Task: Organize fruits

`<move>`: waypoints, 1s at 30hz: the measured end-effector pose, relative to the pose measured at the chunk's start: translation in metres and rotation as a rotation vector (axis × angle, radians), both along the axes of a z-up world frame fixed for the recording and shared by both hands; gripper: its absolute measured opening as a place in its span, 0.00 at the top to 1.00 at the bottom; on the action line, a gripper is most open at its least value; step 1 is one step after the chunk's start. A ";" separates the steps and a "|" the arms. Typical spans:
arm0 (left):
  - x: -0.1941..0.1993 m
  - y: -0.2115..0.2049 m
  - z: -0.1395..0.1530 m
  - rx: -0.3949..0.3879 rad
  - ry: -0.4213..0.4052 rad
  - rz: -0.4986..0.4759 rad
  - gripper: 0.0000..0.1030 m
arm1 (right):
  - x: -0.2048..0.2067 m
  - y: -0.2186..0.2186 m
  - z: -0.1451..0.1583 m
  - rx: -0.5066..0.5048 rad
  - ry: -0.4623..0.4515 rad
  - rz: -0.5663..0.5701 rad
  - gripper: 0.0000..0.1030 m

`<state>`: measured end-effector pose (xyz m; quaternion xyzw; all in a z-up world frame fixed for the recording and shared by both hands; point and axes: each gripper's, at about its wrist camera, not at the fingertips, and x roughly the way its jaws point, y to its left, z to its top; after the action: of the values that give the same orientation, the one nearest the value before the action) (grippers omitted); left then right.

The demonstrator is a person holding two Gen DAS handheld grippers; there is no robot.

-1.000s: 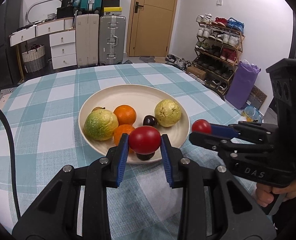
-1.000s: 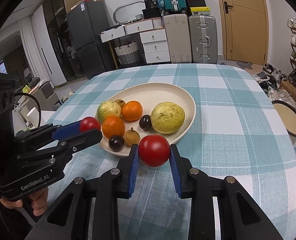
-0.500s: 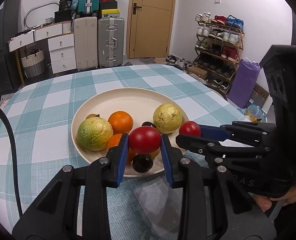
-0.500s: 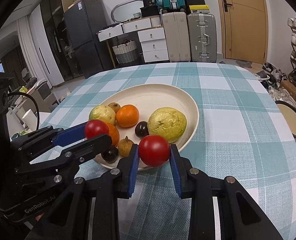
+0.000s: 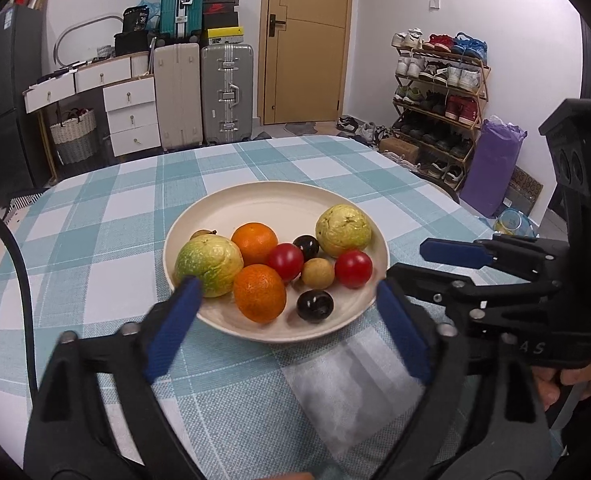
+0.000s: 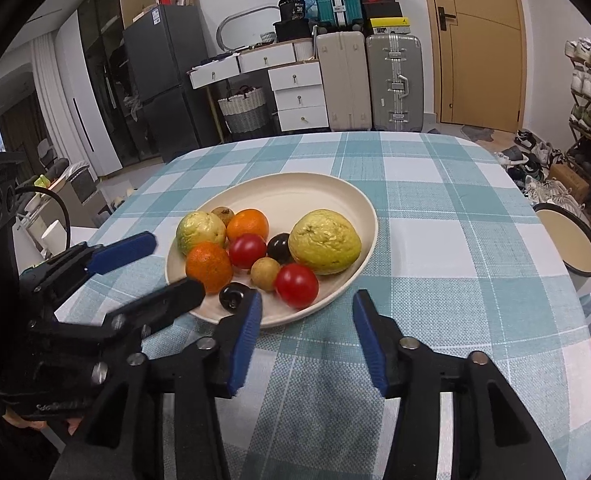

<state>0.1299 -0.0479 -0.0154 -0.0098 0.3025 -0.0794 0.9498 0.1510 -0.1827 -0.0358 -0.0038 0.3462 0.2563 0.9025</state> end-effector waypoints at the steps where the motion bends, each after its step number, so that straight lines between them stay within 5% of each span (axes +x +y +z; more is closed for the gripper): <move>1: -0.003 0.001 0.001 0.002 -0.005 0.006 0.06 | 0.000 0.000 0.000 0.002 -0.002 0.003 0.44; 5: -0.018 0.008 0.006 0.000 -0.036 0.029 0.01 | -0.005 -0.009 0.001 0.020 -0.025 -0.012 0.12; 9: -0.034 0.016 0.008 0.004 -0.057 0.058 0.01 | -0.011 -0.016 0.002 0.055 -0.043 0.000 0.00; 30: -0.084 0.044 0.020 -0.065 -0.171 0.137 0.01 | -0.058 -0.024 0.016 0.092 -0.250 0.032 0.00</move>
<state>0.0458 -0.0036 0.0044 -0.0543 0.2161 -0.0247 0.9745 0.0930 -0.2065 -0.0201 0.0003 0.2189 0.2840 0.9335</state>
